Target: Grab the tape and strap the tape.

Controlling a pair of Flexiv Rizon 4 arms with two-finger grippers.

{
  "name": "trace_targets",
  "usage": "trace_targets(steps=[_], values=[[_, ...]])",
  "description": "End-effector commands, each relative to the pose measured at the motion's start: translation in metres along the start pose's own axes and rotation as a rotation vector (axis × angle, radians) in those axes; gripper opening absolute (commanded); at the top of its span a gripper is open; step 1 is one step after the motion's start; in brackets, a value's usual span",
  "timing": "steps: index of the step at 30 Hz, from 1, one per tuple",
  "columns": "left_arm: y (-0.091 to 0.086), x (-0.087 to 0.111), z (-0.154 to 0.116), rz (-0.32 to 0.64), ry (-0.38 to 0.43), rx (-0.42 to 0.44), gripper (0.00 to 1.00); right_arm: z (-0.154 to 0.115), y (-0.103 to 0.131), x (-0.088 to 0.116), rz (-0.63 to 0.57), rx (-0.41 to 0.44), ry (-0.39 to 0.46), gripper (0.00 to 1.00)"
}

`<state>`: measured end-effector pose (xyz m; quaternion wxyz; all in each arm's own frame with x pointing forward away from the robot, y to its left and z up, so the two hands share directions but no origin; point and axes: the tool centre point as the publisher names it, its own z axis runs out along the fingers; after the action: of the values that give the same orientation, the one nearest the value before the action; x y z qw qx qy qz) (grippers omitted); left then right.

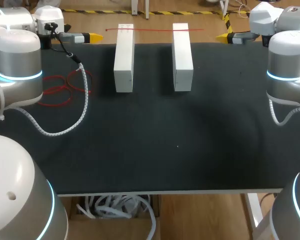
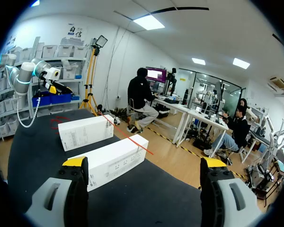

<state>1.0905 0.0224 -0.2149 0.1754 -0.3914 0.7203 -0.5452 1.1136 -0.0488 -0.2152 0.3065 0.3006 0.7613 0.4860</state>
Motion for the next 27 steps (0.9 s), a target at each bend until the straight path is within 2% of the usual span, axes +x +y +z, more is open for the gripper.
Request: trace_targets(steps=[1,12,14,16,20,27], values=[[0.002,0.000,0.001,0.001,-0.001,0.009,1.00,0.000,0.000,0.000,0.000,-0.001,0.000,1.00],[0.002,0.000,0.001,0.001,-0.001,0.009,1.00,0.000,0.000,0.000,0.000,-0.001,0.000,1.00],[0.006,-0.006,0.004,0.025,0.013,-0.013,1.00,0.000,0.000,0.000,0.000,-0.001,0.000,1.00],[0.008,-0.011,0.007,0.083,0.062,-0.032,1.00,0.000,0.000,0.000,0.000,-0.001,0.000,1.00],[0.008,-0.030,0.016,0.119,0.197,-0.018,1.00,0.000,0.000,0.000,0.000,-0.001,0.000,1.00],[-0.003,-0.060,0.038,0.226,0.390,-0.002,1.00,0.000,0.000,0.000,0.000,-0.001,0.000,1.00]])
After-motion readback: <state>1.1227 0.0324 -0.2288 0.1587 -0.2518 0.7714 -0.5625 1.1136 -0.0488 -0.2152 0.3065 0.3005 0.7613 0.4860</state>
